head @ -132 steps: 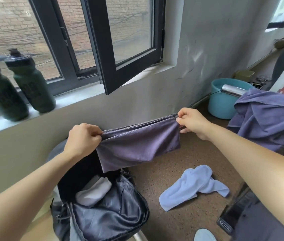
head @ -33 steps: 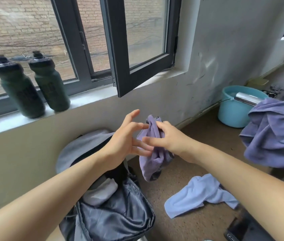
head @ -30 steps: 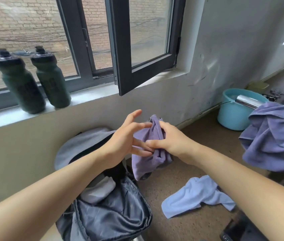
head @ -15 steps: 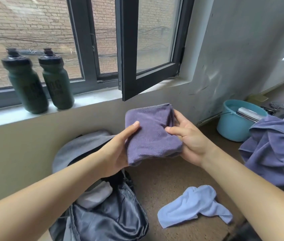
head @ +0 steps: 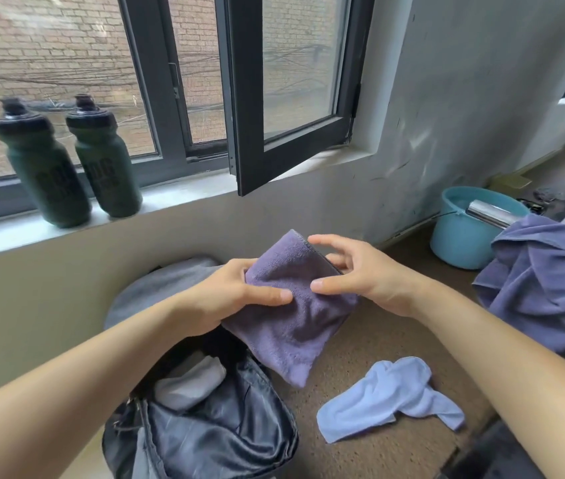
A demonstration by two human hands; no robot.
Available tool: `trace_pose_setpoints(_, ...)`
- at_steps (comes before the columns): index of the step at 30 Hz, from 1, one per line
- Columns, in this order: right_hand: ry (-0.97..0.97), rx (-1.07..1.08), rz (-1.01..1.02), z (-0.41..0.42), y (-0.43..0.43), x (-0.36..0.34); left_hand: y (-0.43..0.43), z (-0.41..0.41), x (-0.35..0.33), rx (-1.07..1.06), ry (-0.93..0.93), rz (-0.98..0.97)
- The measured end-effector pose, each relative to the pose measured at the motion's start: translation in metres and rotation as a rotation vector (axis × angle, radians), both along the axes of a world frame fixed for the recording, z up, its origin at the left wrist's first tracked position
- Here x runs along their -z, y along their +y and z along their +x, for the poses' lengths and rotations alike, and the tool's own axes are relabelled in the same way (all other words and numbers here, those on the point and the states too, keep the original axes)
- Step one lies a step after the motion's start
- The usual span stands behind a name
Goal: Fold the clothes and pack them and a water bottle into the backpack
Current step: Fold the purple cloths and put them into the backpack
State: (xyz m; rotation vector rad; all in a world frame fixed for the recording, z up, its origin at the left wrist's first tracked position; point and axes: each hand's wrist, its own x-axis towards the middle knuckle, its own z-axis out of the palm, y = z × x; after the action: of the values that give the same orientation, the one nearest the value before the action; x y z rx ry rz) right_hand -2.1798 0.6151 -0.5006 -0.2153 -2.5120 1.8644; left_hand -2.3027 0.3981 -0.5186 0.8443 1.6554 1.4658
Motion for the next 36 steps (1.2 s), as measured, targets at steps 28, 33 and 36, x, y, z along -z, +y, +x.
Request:
trace_pose_setpoints(28,0.388,-0.013,-0.176,0.01,-0.025,-0.017,0.001,0.063,-0.008,0.113,-0.27,0.024)
trace_pose_setpoints(33,0.393,0.131,0.02,0.007,-0.012,-0.014,0.022,0.03,0.012,-0.126,-0.233,-0.027)
trace_pose_setpoints(36,0.374,0.172,0.255,0.004,-0.006,-0.008,0.02,0.01,0.014,-0.071,-0.149,-0.02)
